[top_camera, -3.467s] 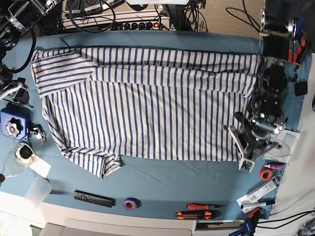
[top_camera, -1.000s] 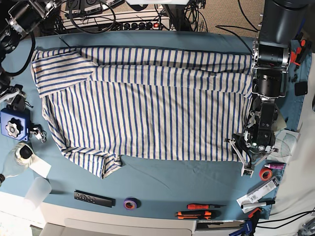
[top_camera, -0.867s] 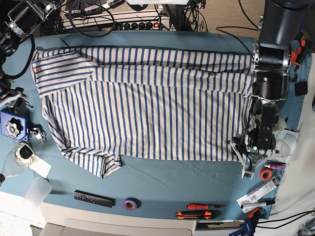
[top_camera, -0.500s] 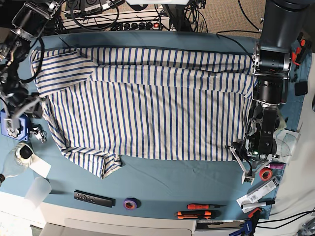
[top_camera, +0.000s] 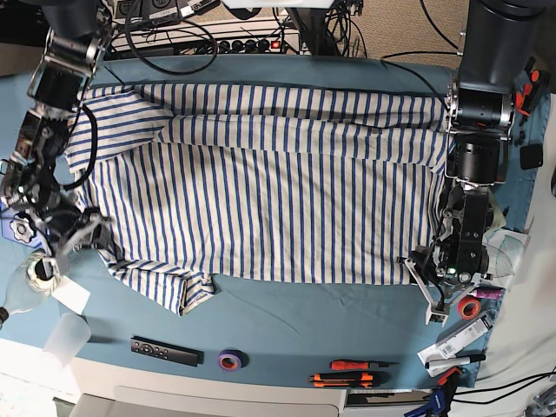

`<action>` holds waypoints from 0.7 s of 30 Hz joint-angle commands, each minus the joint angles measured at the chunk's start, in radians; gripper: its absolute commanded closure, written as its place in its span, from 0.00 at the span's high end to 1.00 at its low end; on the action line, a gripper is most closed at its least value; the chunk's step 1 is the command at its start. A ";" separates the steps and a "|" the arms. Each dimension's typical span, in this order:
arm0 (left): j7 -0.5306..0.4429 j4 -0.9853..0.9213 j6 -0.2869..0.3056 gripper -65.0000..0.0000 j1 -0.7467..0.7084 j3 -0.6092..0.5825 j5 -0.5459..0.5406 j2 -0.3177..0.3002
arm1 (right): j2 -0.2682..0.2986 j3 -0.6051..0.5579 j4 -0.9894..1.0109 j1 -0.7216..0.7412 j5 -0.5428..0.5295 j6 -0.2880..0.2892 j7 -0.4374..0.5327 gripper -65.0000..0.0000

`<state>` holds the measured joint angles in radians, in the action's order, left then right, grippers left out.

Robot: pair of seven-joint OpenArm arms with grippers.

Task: Fold the T-shirt properly
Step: 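Move the right gripper down to grasp the hem corner beside it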

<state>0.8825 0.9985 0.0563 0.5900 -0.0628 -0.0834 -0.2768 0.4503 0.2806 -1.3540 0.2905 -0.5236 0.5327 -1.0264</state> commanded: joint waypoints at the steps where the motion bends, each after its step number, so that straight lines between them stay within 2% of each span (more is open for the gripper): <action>1: -0.014 0.018 -0.004 0.47 0.034 0.004 0.001 -0.006 | 0.024 -0.008 -0.006 0.044 0.013 0.002 0.049 0.27; 5: -0.012 0.018 -0.003 0.47 0.034 0.004 0.001 -0.003 | 0.024 -0.055 0.061 0.104 0.106 0.002 0.127 0.27; 8: -0.006 0.018 -0.003 0.47 0.034 0.004 0.001 -0.003 | 0.024 -0.089 0.121 0.143 0.116 0.002 0.172 0.27; 12: 0.003 0.018 -0.003 0.47 0.034 0.004 0.000 -0.003 | 0.024 -0.140 0.185 0.193 0.187 0.002 0.233 0.35; 17: 0.001 0.018 -0.002 0.47 0.047 0.004 -0.008 -0.003 | 0.024 -0.174 0.282 0.233 0.203 0.001 0.261 0.35; 21: 0.019 0.021 0.064 0.47 0.068 0.004 -0.076 -0.003 | 0.023 -0.175 0.320 0.234 0.204 0.001 0.309 0.35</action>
<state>0.9131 0.9993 0.1253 0.6205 -0.0628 -0.1635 -0.2737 0.4541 0.1024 -1.0187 0.4877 -0.3111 0.5350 -0.7498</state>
